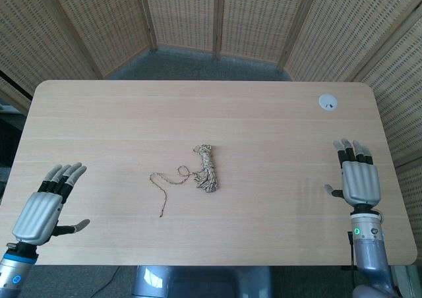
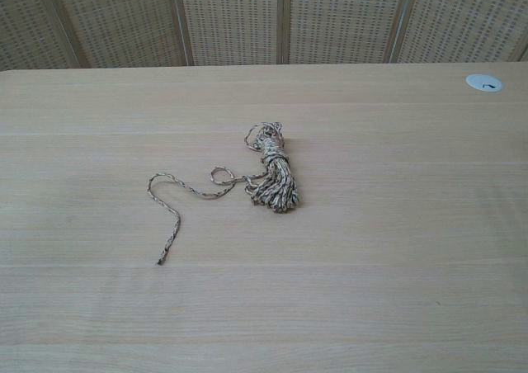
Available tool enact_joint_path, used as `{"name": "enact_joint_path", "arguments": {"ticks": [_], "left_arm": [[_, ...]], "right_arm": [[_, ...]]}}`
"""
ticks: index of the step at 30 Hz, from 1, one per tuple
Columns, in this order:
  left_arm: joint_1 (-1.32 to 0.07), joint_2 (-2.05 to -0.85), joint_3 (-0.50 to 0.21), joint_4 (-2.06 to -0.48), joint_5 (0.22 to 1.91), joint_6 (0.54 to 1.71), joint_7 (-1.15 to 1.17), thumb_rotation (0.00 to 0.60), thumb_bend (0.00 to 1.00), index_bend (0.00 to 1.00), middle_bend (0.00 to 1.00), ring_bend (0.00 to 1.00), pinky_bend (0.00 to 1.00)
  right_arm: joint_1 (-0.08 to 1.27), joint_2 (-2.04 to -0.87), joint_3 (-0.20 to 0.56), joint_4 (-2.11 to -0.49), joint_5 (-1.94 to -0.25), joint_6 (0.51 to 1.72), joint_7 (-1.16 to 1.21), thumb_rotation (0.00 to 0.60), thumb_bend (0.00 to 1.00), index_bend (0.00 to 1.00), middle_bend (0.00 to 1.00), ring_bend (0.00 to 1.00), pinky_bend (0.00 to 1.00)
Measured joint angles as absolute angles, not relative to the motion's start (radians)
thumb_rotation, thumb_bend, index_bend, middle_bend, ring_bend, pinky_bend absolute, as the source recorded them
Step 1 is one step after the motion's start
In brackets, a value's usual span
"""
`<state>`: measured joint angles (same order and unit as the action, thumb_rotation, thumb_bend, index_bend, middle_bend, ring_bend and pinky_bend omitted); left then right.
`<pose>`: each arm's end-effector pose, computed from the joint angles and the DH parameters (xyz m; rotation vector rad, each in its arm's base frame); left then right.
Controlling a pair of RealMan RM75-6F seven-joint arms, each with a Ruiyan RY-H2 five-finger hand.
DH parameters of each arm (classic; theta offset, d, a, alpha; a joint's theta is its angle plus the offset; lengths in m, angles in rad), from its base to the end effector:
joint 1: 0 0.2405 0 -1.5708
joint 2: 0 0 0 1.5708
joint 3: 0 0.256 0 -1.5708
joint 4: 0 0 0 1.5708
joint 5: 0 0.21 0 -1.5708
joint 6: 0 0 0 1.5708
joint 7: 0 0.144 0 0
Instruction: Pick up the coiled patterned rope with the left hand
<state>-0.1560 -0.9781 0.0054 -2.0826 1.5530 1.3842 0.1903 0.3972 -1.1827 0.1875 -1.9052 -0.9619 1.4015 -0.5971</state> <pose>-0.2097 0.1751 0.1471 -1.5608 -1.0429 -1.0106 -0.2336 -0.2722 0.1319 1.3412 -0.8836 0.6911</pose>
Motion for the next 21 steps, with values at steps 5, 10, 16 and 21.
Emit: {"name": "enact_joint_path", "arguments": {"ticks": [5, 10, 16, 21], "left_arm": [[-0.161, -0.982, 0.008, -2.074, 1.55, 1.369, 0.178, 0.6, 0.14, 0.0, 0.0, 0.0, 0.0], [-0.163, -0.973, 0.01, -2.069, 1.563, 1.371, 0.168, 0.6, 0.14, 0.0, 0.0, 0.0, 0.0], [-0.186, -0.96, 0.004, -2.062, 1.563, 1.341, 0.162, 0.6, 0.14, 0.0, 0.0, 0.0, 0.0], [-0.227, -0.962, -0.011, -2.028, 1.544, 1.279, 0.142, 0.6, 0.14, 0.0, 0.0, 0.0, 0.0]], "right_arm": [[0.396, -1.181, 0.183, -1.915, -0.973, 1.405, -0.605, 0.6, 0.15, 0.0, 0.0, 0.0, 0.0], [0.389, -1.178, 0.179, -1.927, -0.98, 1.411, -0.599, 0.6, 0.15, 0.0, 0.0, 0.0, 0.0], [0.384, -1.182, 0.181, -1.93, -0.979, 1.417, -0.595, 0.6, 0.15, 0.0, 0.0, 0.0, 0.0], [0.384, -1.179, 0.183, -1.935, -0.971, 1.418, -0.604, 0.6, 0.15, 0.0, 0.0, 0.0, 0.0]]}}
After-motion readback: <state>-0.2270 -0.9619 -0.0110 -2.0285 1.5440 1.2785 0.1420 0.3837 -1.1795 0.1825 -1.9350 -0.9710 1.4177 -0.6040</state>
